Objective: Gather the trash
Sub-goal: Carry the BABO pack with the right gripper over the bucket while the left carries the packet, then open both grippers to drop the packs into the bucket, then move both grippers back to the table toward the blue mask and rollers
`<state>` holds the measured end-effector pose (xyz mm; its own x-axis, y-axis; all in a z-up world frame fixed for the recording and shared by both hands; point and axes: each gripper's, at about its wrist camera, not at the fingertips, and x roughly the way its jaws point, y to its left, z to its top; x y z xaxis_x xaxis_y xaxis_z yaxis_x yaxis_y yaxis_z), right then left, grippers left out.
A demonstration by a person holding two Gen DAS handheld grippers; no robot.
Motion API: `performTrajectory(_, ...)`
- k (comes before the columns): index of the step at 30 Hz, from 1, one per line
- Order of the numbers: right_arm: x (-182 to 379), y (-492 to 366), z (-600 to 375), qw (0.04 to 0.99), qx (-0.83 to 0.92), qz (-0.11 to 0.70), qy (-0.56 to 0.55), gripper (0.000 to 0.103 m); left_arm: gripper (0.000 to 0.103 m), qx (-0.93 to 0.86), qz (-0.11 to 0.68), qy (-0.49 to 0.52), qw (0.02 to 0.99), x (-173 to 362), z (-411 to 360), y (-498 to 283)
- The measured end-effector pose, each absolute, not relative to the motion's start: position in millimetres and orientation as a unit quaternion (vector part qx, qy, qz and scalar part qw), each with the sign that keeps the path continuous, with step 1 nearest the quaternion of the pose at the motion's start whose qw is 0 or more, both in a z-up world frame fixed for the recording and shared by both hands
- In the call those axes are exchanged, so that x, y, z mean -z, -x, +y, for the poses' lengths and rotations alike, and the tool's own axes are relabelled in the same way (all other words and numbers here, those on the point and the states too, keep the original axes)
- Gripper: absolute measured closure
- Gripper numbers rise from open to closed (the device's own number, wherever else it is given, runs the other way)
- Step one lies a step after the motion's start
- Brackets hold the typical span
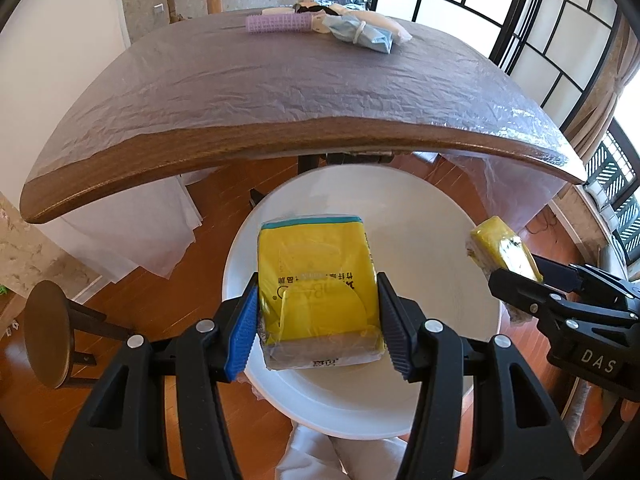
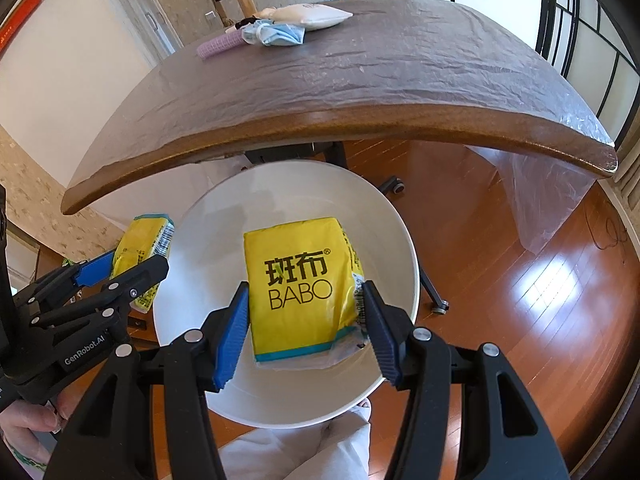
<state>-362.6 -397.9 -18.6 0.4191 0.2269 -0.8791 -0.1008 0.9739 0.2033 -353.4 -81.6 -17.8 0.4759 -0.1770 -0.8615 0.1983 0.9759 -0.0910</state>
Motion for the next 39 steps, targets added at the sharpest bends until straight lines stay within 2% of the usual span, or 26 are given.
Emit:
performTrajectory(22, 36, 349, -394, 0.827, -0.1, 0.55, -0.055, 0.048, 0.047, 0.102, 0.523, -0.023, 0.846, 38, -89, 341)
performTrajectory(23, 35, 349, -393, 0.828, -0.1, 0.549, -0.053, 0.046, 0.043, 0.103, 0.523, -0.023, 0.846, 38, -89, 341)
performTrajectory(24, 34, 350, -394, 0.829, -0.098, 0.548, -0.052, 0.043, 0.03, 0.104, 0.522, -0.024, 0.846, 38, -89, 340)
performTrajectory(26, 31, 352, -395, 0.835, -0.091, 0.54, -0.052, 0.029, 0.02, 0.102, 0.515, -0.027, 0.851, 35, -88, 341)
performTrajectory(33, 16, 352, -405, 0.846, -0.085, 0.522, -0.059, 0.028, 0.017, 0.106, 0.499, -0.027, 0.859, 23, -87, 341)
performTrajectory(39, -25, 357, -417, 0.875, -0.081, 0.474, -0.051, 0.027, 0.017, 0.111, 0.466, -0.019, 0.878, -11, -85, 344)
